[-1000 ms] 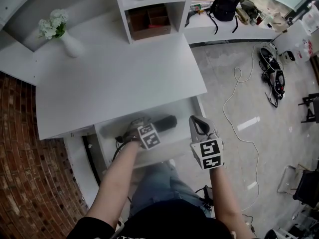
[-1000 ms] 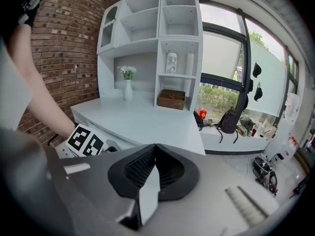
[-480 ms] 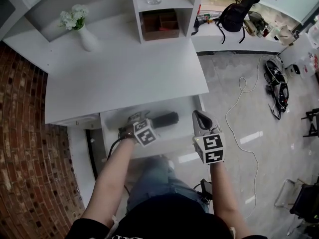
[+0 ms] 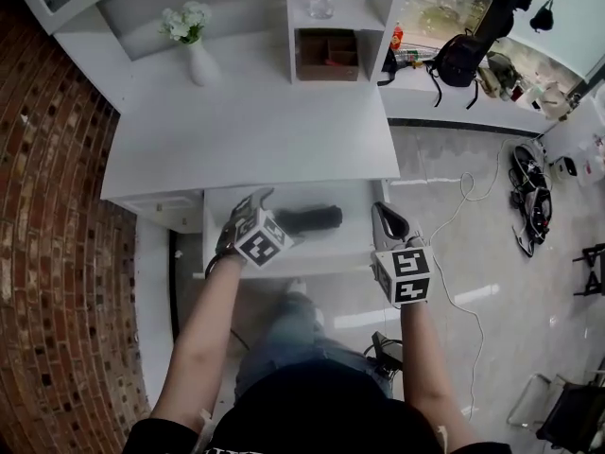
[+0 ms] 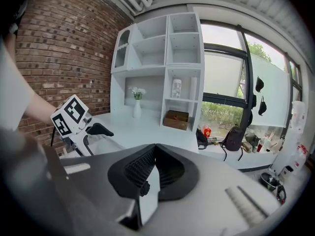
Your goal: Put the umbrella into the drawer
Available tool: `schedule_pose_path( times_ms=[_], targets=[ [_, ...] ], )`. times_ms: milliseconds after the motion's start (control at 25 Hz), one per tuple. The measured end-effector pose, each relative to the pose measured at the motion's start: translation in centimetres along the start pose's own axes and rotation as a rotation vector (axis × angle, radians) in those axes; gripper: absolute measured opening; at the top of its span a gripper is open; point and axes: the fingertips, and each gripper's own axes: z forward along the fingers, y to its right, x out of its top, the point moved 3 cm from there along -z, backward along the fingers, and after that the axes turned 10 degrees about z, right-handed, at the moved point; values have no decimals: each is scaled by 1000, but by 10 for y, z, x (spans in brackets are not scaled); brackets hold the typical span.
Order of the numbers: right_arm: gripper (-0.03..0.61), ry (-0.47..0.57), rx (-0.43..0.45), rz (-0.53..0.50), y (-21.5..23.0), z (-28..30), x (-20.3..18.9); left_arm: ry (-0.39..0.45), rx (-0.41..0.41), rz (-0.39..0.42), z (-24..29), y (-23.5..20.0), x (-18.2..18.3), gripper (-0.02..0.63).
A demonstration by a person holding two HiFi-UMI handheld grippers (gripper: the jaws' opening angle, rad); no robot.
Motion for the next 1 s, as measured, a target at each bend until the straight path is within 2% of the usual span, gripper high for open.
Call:
schedule_pose_path(
  times_ms=[120, 240, 320, 400, 520, 680, 840, 920, 1000],
  targets=[
    [3, 21, 11, -9, -4, -12, 5, 58, 74, -32, -31, -2, 6, 565],
    [3, 46, 20, -20, -8, -23, 12, 134, 182, -83, -68, -12, 12, 555],
    [3, 70, 21, -24, -10, -30, 18, 196, 259, -145, -95, -20, 14, 539],
    [3, 99, 20, -21, -12, -35, 25, 260, 333, -219, -124, -29, 13, 496],
    [3, 126, 27, -18, -21, -40, 31, 347, 423, -315, -162, -38, 4, 476],
    [3, 152, 36, -29, -30, -44, 41, 469, 503, -417, -208, -43, -3, 463],
    [3, 190, 39, -36, -37, -47, 56, 533, 563, -444, -241, -45, -7, 450],
    [3, 208, 39, -40, -42, -47, 63, 553, 587, -458, -255, -46, -11, 425],
    [3, 224, 37, -51, -47, -48, 69, 571, 616, -472, -267, -48, -16, 363]
  ],
)
